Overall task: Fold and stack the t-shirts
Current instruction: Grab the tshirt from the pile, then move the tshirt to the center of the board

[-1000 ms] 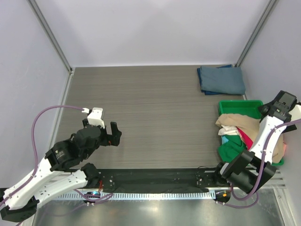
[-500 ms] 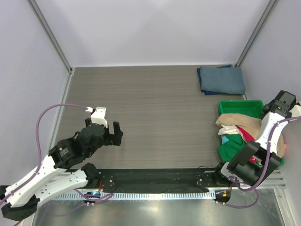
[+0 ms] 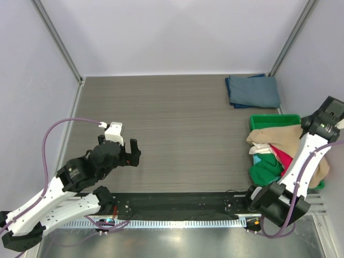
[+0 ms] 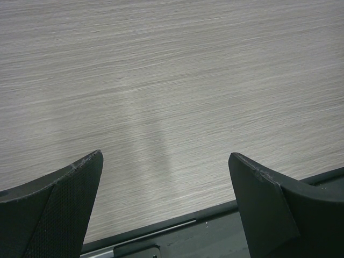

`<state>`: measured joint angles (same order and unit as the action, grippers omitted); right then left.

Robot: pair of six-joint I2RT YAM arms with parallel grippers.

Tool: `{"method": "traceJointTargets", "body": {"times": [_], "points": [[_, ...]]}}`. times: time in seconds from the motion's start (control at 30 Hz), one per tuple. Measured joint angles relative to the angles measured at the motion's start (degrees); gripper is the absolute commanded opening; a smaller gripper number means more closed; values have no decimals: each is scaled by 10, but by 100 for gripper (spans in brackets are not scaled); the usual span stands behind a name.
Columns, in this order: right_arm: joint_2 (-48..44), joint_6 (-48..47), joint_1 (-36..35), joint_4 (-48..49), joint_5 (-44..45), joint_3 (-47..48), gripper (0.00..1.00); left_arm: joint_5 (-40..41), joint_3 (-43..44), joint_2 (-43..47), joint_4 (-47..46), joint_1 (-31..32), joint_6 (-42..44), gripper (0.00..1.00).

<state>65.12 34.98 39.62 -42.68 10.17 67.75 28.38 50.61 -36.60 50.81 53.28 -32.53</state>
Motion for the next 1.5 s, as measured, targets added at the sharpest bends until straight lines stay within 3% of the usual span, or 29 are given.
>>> {"method": "traceJointTargets", "body": {"times": [0.3,0.4,0.57,0.67,0.73,0.8,0.87,0.9,0.93,0.97,1.0,1.13,1.23,1.33,1.5], "points": [[-12,40,-118,-40,-126,264,1,1,0,13,0,0,0,100],[3,79,-175,7,-207,328,1,2,0,21,0,0,0,100],[133,117,-376,112,-339,530,1,12,0,30,1,0,0,100],[211,137,-432,184,-413,628,1,22,0,37,1,0,-1,100],[224,154,-436,228,-442,636,1,29,0,42,1,0,-2,100],[215,158,-436,257,-448,614,1,36,0,45,2,0,-3,100],[169,153,-436,297,-442,513,3,46,0,48,5,0,-4,100],[140,148,-436,304,-438,459,12,50,0,50,7,0,-5,100],[113,143,-437,306,-435,400,67,54,0,53,9,0,-7,100],[76,135,-440,328,-426,313,94,59,0,56,10,0,-10,100],[35,130,-451,337,-405,219,100,68,0,63,13,0,-14,100],[-45,117,-480,301,-321,-83,100,98,0,101,24,0,-24,100],[-5,114,-485,212,-254,-201,100,118,0,126,28,0,-31,100],[13,108,-486,132,-209,-227,100,128,0,125,29,0,-32,100],[-9,91,-540,127,-160,-177,100,142,4,32,38,0,-43,100]]}}
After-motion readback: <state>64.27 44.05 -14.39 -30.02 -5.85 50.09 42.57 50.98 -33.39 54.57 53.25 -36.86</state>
